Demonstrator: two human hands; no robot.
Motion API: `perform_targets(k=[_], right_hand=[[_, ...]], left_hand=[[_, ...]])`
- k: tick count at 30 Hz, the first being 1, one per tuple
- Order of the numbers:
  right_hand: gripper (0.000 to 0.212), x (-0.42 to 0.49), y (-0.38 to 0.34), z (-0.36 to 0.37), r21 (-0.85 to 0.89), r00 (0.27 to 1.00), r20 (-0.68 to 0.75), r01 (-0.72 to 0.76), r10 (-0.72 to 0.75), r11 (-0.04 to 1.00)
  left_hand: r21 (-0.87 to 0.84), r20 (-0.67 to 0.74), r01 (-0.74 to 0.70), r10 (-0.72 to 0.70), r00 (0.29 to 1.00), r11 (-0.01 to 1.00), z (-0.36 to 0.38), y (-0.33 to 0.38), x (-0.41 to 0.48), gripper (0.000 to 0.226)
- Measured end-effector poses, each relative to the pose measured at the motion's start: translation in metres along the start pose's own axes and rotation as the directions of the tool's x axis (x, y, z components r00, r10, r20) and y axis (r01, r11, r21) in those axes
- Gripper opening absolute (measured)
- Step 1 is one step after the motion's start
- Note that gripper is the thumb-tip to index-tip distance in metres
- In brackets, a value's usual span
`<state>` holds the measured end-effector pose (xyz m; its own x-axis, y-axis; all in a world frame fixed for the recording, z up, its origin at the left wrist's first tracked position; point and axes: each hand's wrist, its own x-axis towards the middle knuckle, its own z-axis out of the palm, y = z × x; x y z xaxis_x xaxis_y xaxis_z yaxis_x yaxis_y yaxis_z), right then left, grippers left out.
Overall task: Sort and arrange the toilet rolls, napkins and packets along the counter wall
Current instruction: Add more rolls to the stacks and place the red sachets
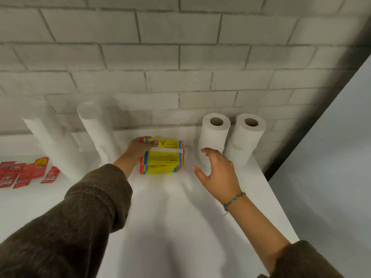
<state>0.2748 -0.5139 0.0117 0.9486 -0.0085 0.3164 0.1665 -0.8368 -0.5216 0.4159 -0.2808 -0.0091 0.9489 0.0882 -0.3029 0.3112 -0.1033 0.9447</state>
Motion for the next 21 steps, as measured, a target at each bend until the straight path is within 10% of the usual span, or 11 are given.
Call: perform_targets(k=[13, 21], right_hand=[[0.04, 0.033, 0.011, 0.015, -0.157, 0.997, 0.025, 0.071, -0.068, 0.985], [0.034, 0.035, -0.004, 0.009, -0.123, 0.981, 0.17, 0.117, -0.095, 0.986]], left_hand=[[0.535, -0.07, -0.205, 0.285, 0.956, 0.82, 0.006, -0.036, 0.033, 0.037], [0.562, 0.206, -0.481, 0.45, 0.869, 0.673, 0.006, -0.018, -0.04, 0.02]])
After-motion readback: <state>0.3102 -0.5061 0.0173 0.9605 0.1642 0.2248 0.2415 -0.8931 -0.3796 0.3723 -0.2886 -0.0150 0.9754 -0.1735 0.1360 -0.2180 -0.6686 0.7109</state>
